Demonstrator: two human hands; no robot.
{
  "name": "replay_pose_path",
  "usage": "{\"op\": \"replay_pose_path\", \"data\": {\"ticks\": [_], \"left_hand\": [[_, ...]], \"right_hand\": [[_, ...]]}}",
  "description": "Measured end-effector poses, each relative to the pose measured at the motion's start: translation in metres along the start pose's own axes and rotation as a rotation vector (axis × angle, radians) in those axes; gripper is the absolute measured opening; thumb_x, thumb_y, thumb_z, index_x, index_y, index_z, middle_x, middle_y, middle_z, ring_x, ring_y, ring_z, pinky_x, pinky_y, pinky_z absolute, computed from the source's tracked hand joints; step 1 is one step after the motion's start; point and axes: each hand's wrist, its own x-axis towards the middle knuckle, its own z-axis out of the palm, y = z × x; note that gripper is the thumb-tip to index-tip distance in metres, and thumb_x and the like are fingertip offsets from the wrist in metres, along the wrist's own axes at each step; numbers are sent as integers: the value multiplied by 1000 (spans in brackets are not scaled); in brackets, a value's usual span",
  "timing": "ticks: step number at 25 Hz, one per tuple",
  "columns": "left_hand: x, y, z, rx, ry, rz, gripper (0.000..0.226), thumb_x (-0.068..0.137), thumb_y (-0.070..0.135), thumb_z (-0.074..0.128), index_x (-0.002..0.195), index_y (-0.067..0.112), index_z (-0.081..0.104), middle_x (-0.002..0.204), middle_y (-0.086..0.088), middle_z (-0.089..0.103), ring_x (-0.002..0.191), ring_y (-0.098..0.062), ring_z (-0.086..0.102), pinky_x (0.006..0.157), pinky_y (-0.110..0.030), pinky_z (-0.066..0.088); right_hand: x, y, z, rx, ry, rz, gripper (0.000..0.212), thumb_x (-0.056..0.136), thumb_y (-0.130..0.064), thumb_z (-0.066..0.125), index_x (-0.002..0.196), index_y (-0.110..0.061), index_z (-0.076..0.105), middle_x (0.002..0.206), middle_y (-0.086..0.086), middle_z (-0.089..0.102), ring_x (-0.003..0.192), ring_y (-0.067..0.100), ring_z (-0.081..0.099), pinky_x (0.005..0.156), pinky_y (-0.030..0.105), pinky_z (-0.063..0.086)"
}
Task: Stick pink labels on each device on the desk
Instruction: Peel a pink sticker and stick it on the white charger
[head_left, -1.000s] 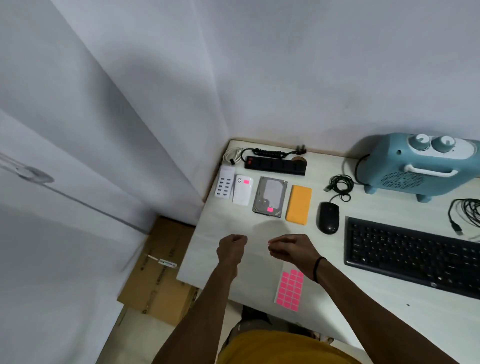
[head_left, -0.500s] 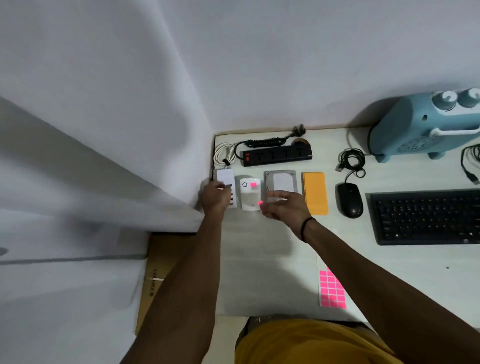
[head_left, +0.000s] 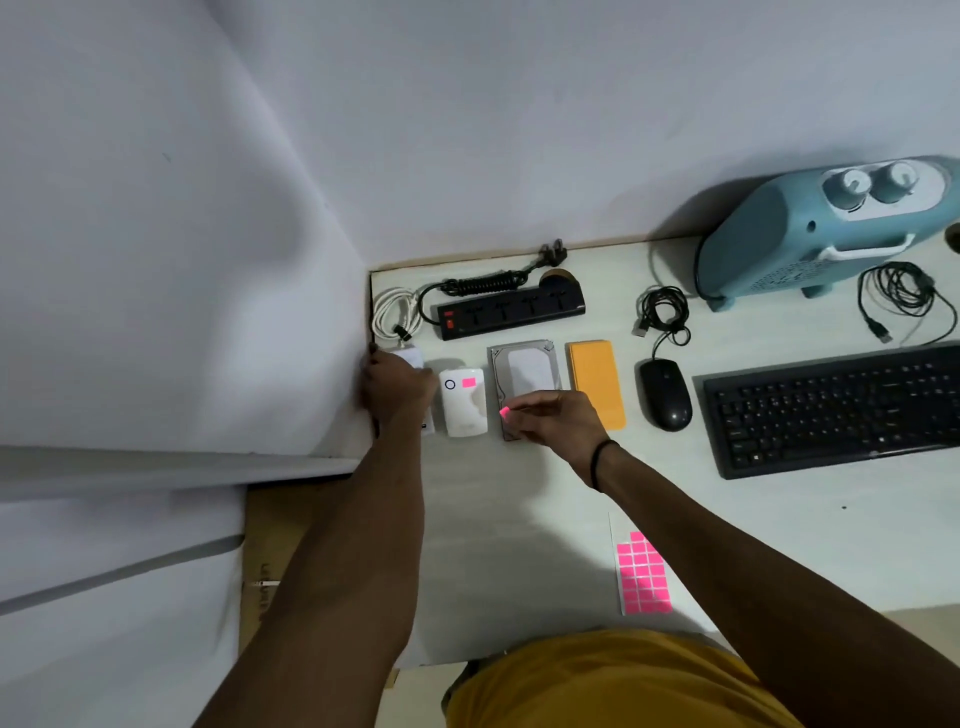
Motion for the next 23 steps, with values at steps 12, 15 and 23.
{"op": "replay_pose_path", "data": {"ticks": [12, 15, 23], "left_hand": [[-66, -5, -58, -1231, -134, -272, 24, 95, 31, 55, 109, 15, 65, 99, -8, 67, 93, -31, 65, 73, -33, 48], [-108, -5, -96, -1670, -461, -219, 35, 94, 36, 48, 116, 15, 64, 95, -7, 65, 78, -24, 59, 70, -35, 46], [-215, 23, -138, -1778, -760, 61, 51, 90, 38, 51, 128, 9, 67, 124, -20, 61, 90, -30, 61, 78, -41, 46]], "right_hand": [[-25, -30, 15, -16, -127, -108, 16, 89, -3, 69, 104, -6, 76, 76, -1, 69, 69, 5, 59, 67, 14, 50], [-51, -69, 15, -18, -180, -266, 25, 88, -3, 71, 113, -5, 71, 77, 8, 68, 70, 2, 65, 67, 15, 52], [-139, -142, -13, -217, -331, -497, 60, 77, -15, 83, 121, -13, 42, 83, 11, 76, 87, 20, 71, 87, 39, 56]]}}
